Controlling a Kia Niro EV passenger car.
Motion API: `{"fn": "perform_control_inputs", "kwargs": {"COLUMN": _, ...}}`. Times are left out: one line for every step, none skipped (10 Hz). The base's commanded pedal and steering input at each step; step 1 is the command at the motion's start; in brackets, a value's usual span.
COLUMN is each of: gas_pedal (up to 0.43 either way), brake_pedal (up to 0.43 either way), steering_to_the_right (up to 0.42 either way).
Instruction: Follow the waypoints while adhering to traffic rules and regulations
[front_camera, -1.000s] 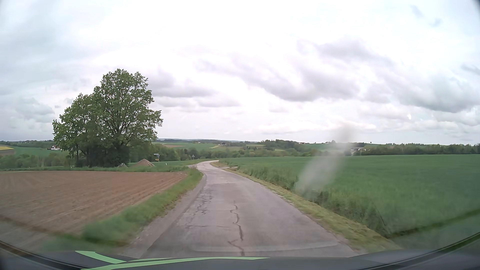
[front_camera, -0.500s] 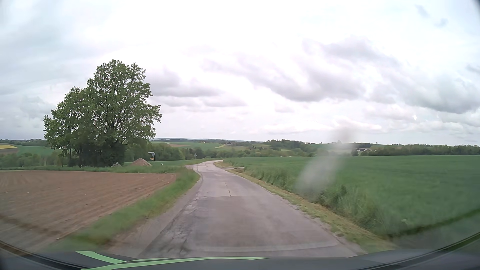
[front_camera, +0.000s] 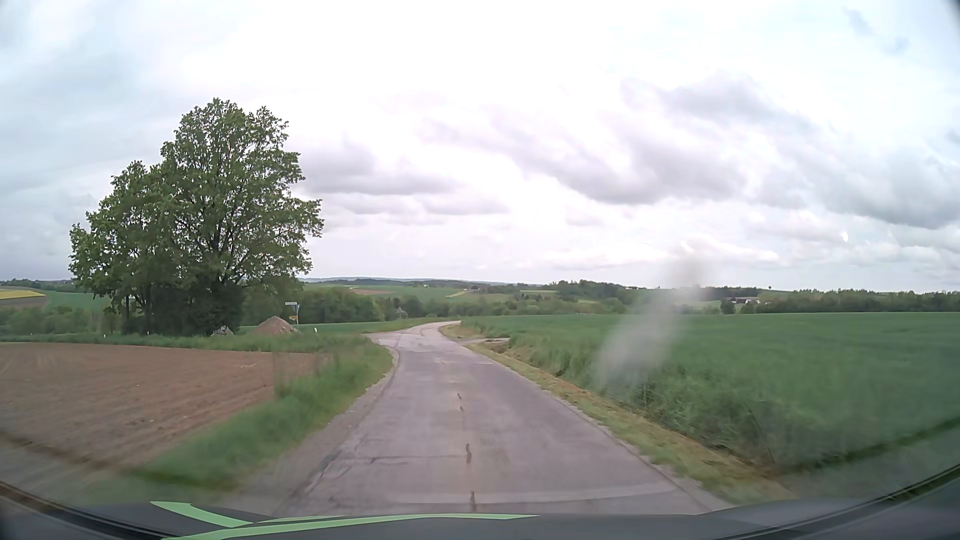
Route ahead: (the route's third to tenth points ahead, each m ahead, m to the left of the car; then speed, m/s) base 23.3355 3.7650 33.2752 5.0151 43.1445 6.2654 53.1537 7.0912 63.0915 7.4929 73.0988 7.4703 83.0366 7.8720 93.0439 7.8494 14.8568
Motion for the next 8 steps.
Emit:
{"fn": "perform_control_inputs", "kwargs": {"gas_pedal": 0.118, "brake_pedal": 0.000, "steering_to_the_right": -0.022}}
{"fn": "perform_control_inputs", "kwargs": {"gas_pedal": 0.118, "brake_pedal": 0.000, "steering_to_the_right": -0.023}}
{"fn": "perform_control_inputs", "kwargs": {"gas_pedal": 0.118, "brake_pedal": 0.000, "steering_to_the_right": -0.023}}
{"fn": "perform_control_inputs", "kwargs": {"gas_pedal": 0.118, "brake_pedal": 0.000, "steering_to_the_right": -0.023}}
{"fn": "perform_control_inputs", "kwargs": {"gas_pedal": 0.130, "brake_pedal": 0.000, "steering_to_the_right": -0.023}}
{"fn": "perform_control_inputs", "kwargs": {"gas_pedal": 0.130, "brake_pedal": 0.000, "steering_to_the_right": -0.023}}
{"fn": "perform_control_inputs", "kwargs": {"gas_pedal": 0.130, "brake_pedal": 0.000, "steering_to_the_right": -0.023}}
{"fn": "perform_control_inputs", "kwargs": {"gas_pedal": 0.130, "brake_pedal": 0.000, "steering_to_the_right": -0.023}}
